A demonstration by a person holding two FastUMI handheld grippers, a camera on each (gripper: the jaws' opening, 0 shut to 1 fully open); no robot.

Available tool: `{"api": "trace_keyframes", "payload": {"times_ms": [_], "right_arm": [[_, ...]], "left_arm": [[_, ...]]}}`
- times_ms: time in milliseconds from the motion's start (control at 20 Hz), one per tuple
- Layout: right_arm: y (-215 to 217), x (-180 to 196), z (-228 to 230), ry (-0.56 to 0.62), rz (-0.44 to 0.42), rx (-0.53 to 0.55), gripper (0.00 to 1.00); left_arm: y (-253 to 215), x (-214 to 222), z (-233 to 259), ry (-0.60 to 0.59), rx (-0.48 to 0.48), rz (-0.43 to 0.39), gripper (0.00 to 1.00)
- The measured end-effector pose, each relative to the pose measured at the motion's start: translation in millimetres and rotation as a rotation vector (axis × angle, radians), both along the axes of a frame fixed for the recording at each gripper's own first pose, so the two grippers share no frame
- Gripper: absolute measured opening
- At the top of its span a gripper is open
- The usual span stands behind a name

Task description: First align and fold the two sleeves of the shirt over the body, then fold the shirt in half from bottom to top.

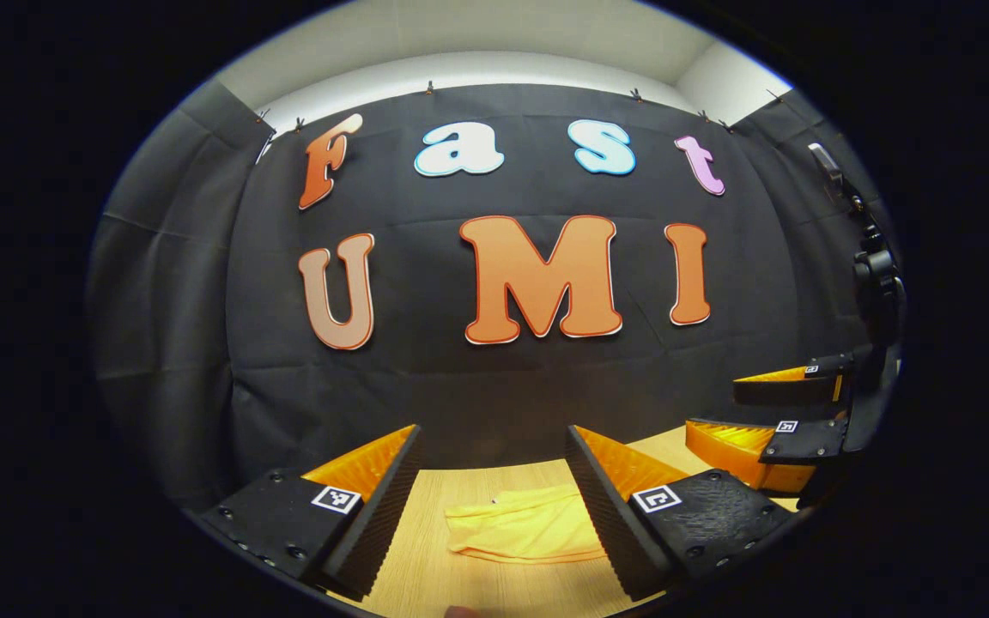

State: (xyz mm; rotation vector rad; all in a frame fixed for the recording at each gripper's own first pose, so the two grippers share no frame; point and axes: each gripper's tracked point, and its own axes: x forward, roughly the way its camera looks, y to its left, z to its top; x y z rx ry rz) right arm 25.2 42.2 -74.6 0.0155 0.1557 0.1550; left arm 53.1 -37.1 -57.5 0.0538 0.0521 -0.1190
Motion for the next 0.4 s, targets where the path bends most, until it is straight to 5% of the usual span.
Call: {"api": "trace_keyframes", "payload": {"times_ms": [400], "right_arm": [[6.7,1.3,-3.3,-0.007,0.021,-0.009,0.98]], "left_arm": [[-1.5,0.9,-5.1,0.023,0.019,0.005,1.0]]}}
